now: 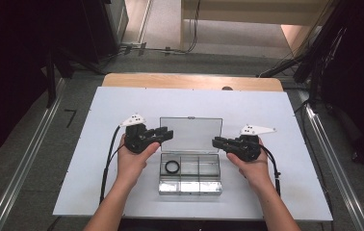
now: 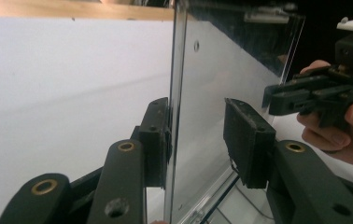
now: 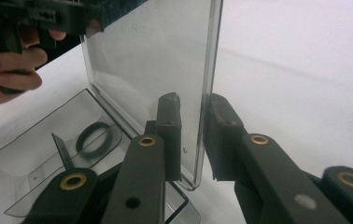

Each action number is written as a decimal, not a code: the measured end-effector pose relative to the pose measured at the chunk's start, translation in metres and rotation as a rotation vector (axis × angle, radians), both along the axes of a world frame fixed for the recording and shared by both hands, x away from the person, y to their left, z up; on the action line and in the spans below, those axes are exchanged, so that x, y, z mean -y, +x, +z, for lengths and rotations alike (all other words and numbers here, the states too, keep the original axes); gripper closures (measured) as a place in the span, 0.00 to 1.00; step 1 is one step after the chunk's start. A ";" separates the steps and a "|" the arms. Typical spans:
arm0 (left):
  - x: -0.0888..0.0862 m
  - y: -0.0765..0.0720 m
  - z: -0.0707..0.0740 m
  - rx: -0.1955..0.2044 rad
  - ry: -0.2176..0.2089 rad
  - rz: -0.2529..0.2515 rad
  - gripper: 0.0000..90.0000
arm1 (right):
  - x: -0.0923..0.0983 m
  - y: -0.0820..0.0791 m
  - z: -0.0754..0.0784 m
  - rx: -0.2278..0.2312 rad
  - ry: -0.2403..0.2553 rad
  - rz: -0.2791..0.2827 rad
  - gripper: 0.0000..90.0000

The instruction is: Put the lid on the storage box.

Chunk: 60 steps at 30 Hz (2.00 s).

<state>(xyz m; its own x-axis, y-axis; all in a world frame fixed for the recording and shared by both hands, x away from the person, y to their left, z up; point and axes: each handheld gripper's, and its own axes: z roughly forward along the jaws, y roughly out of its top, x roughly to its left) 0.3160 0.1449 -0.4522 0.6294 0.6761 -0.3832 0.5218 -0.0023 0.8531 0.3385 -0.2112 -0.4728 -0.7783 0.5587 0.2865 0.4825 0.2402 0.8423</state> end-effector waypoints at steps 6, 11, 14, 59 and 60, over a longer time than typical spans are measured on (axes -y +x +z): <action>0.001 -0.003 0.001 0.019 0.012 0.001 0.72 | 0.000 -0.003 0.002 0.011 -0.023 0.008 0.83; 0.000 -0.006 0.002 0.025 0.014 -0.011 0.72 | 0.000 -0.004 0.004 0.019 -0.038 0.007 0.81; 0.000 -0.007 0.002 0.028 0.009 -0.014 0.72 | 0.002 -0.004 0.007 0.022 -0.024 0.007 0.79; -0.003 -0.022 0.002 0.051 -0.002 -0.080 0.67 | -0.001 -0.023 0.050 0.116 0.002 0.011 0.76; -0.003 -0.022 0.002 0.050 -0.002 -0.081 0.67 | -0.001 -0.024 0.050 0.117 0.000 0.010 0.76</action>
